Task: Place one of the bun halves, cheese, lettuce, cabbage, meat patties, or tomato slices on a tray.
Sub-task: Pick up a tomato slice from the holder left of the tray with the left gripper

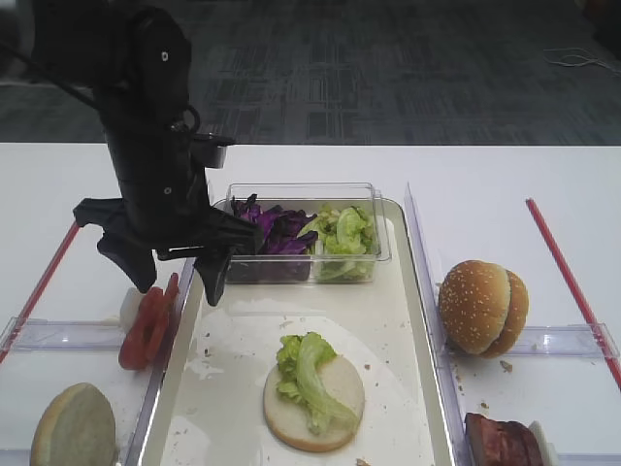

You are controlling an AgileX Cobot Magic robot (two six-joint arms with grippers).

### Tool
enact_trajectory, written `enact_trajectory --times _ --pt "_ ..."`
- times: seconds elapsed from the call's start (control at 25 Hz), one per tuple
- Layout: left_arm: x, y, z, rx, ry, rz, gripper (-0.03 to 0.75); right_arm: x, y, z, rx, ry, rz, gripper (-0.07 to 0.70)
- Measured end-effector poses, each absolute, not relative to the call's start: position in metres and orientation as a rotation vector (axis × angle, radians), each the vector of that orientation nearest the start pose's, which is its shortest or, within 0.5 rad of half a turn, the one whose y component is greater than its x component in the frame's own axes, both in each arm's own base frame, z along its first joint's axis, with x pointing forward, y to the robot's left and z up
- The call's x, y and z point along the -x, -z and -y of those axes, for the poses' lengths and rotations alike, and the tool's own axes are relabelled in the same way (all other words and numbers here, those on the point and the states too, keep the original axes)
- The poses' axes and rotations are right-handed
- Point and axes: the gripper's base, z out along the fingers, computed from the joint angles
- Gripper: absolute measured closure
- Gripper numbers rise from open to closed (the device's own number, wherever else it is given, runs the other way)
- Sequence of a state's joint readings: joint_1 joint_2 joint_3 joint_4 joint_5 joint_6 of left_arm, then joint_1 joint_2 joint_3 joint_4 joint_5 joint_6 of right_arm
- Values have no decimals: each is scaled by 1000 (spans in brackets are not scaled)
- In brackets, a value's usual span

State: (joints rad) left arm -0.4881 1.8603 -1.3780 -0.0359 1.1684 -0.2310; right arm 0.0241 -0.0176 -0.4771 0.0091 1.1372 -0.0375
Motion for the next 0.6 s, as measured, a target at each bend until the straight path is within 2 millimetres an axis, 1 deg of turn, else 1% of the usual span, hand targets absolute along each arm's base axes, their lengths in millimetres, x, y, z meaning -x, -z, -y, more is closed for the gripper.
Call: enact_trajectory --times 0.32,0.6 --pt "-321 -194 175 -407 40 -3160 230 8 -265 -1 66 -3 -2125 568" --pt "-324 -184 176 -417 32 -3168 251 8 -265 -1 66 -3 -2125 568"
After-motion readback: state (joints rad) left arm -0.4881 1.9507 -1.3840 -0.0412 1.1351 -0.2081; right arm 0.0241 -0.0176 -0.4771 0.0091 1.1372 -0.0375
